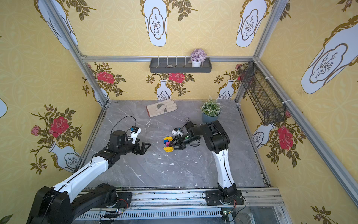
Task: Assemble the letter s with lego
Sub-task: Adjust the lego brick at the center of the board.
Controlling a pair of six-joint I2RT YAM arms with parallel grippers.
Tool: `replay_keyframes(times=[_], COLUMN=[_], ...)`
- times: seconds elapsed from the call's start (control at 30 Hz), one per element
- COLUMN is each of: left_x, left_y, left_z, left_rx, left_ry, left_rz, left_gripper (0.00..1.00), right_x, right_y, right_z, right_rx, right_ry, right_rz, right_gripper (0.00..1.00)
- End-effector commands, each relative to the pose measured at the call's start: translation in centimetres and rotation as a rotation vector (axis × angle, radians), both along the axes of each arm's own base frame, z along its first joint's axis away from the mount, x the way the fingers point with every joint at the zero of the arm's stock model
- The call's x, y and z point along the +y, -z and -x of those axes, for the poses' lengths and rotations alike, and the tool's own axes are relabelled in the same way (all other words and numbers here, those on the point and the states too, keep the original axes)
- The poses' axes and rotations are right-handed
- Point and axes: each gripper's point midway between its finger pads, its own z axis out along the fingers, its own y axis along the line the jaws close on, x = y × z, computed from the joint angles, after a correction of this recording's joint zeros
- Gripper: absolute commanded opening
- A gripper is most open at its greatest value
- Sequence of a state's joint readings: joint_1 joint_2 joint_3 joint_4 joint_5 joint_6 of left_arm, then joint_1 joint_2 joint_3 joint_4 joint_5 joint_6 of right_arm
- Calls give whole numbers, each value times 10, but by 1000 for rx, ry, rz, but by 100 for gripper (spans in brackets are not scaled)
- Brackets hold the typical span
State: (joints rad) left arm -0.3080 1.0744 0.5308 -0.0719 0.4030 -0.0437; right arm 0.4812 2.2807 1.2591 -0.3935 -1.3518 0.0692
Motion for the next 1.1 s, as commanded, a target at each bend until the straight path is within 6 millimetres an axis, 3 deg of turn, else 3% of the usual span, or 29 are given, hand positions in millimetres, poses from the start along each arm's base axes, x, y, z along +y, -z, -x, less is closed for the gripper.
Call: replay_keyframes(times=[0.0,0.4,0.5,0.8,0.83,0.87,1.07], left_x=[1,2,2,3,3,3,3], left_y=[1,-2,-2,-4,-5,-5,-7], left_z=[-1,-1,-1,-1,-1,-1,-2], left_rx=[-9,-17,-19,-23,-25,-26,-33], left_ry=[3,-1,0,-1,-1,-2,-3], left_rz=[-15,-21,-21,-22,-22,-23,-20], left_gripper=[99,99,99,99,99,99,99], right_x=[-29,-49,-52,-68,-70,-73,-79], right_y=[63,74,75,76,76,76,73], right_z=[7,-7,-11,-23,-25,-27,-35], right_rx=[-15,-131,-161,-263,-280,-296,-374], right_ry=[19,52,62,86,90,92,93], right_rz=[346,526,557,682,700,719,789], right_gripper=[53,55,71,73,78,98,98])
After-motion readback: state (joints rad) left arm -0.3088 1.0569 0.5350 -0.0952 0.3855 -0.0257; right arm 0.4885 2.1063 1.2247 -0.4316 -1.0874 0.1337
